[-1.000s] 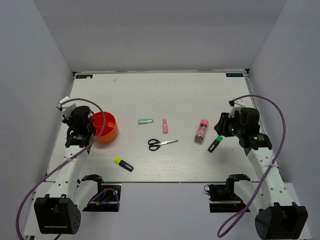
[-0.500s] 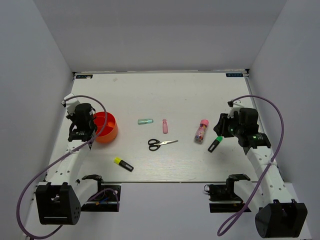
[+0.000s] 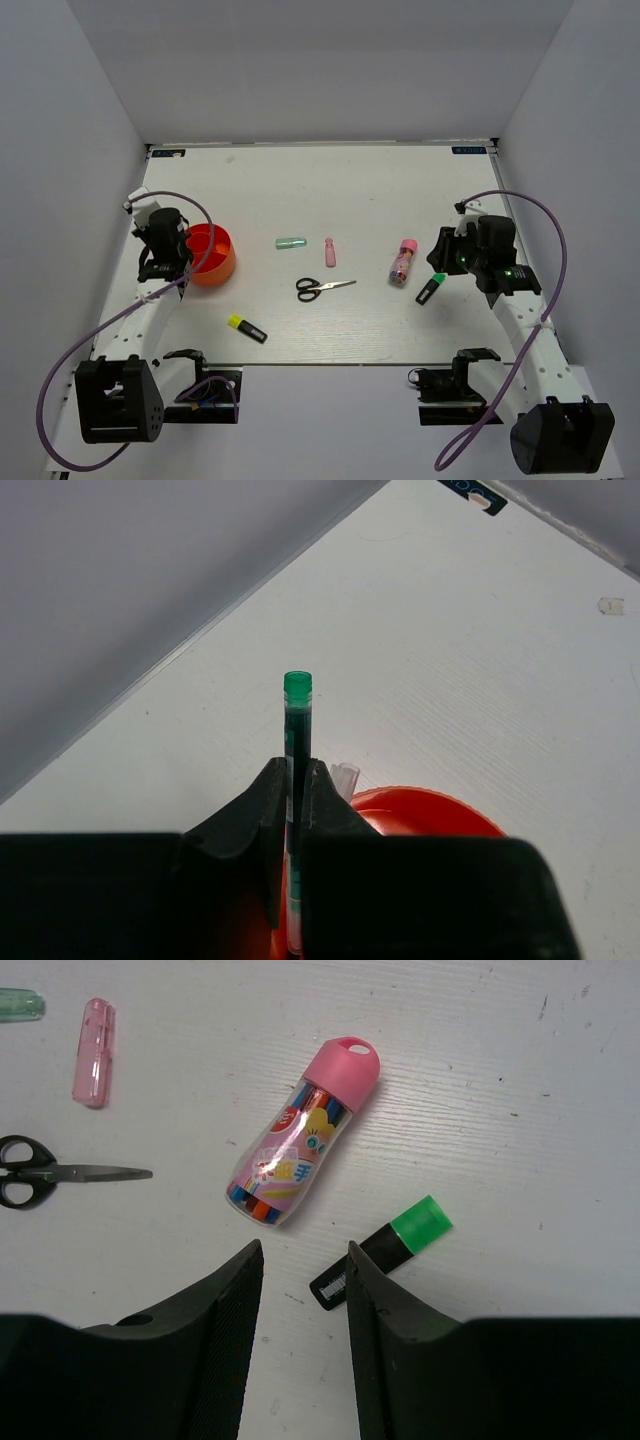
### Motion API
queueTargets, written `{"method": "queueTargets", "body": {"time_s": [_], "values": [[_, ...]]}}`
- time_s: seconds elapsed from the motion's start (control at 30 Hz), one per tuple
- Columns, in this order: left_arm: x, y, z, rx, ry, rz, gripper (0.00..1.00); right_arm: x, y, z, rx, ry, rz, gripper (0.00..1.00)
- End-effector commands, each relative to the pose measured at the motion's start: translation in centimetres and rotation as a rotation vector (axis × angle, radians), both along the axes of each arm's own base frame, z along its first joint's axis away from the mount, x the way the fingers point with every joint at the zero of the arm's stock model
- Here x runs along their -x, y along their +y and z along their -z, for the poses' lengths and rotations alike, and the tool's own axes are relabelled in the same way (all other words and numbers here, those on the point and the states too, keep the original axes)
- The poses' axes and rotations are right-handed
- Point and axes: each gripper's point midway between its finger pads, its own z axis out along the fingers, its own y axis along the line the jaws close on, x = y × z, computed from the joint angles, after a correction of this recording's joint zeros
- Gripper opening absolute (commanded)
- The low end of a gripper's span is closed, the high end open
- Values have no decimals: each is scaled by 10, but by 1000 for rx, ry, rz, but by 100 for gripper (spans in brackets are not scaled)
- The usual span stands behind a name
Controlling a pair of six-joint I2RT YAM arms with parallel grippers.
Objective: Sort the stationery into containers
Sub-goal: Place the pen in the storage box.
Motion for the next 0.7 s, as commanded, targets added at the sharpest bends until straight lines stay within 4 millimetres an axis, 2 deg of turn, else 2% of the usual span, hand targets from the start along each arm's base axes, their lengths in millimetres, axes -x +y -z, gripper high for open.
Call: {"method": "queueTargets", "body": {"time_s": [0.0, 0.27, 0.37, 0.4, 0.43, 0.53, 0.6, 0.63, 0.67], "values": [[-3, -3, 4, -3, -27, 29, 0, -6, 2, -5, -5, -33, -14, 42], [-1, -9, 18, -5, -13, 60, 0, -5, 3, -4, -8, -30, -25, 42], [2, -10, 24, 5, -2, 61, 9, -5, 4, -5, -10, -35, -32, 46], [3, -11, 26, 9, 1, 60, 16, -4, 6, -5, -14, -36, -38, 49], [1, -22, 26, 9, 5, 98, 22, -3, 6, -6, -13, -40, -41, 50], [3, -28, 29, 16, 17, 112, 43, -3, 7, -8, -16, -42, -49, 54], [5, -31, 28, 14, 27, 118, 52, -2, 7, -7, -15, -41, -56, 55], [6, -33, 27, 18, 24, 121, 60, -2, 7, -8, -17, -43, -54, 55], [7, -32, 27, 17, 27, 120, 62, -2, 8, -7, -16, -44, -59, 57]]}}
